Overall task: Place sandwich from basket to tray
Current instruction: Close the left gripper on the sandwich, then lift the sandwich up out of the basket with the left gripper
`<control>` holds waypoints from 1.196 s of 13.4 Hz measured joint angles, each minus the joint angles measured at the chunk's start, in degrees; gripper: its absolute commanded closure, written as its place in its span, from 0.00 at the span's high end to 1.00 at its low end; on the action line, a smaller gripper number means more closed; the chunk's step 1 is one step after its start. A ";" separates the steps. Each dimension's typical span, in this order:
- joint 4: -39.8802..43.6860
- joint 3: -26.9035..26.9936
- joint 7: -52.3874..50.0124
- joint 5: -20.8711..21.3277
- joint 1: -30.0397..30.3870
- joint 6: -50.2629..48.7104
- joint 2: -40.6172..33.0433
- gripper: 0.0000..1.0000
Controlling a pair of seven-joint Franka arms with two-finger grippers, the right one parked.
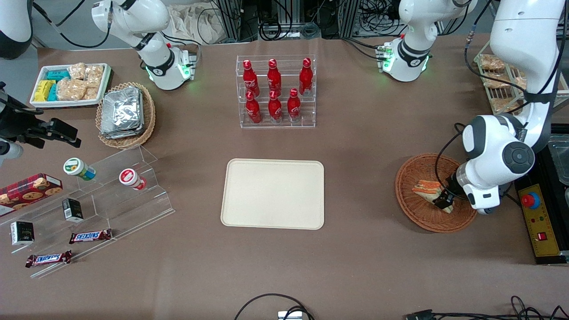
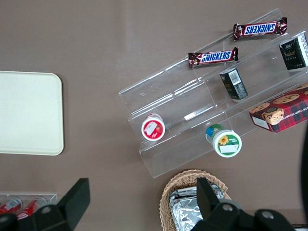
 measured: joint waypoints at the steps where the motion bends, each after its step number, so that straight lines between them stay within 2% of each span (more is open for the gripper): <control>1: -0.15 0.00 0.00 0.00 0.25 0.22 0.61 1.00; 2: -0.20 0.00 0.00 0.00 0.40 0.32 1.26 1.00; 3: -0.21 0.00 0.00 0.00 0.45 0.39 1.95 0.90; 4: -0.21 -0.01 0.01 0.00 0.45 0.43 2.54 0.40; 5: -0.21 -0.01 0.40 0.41 0.45 0.43 2.99 0.00; 8: 0.00 -0.16 2.19 2.89 0.45 0.45 3.35 0.00; 12: 2.47 -0.17 6.63 3.45 0.45 -0.50 2.13 0.00; 16: 12.20 -0.98 11.59 3.45 0.29 -16.27 -0.90 0.00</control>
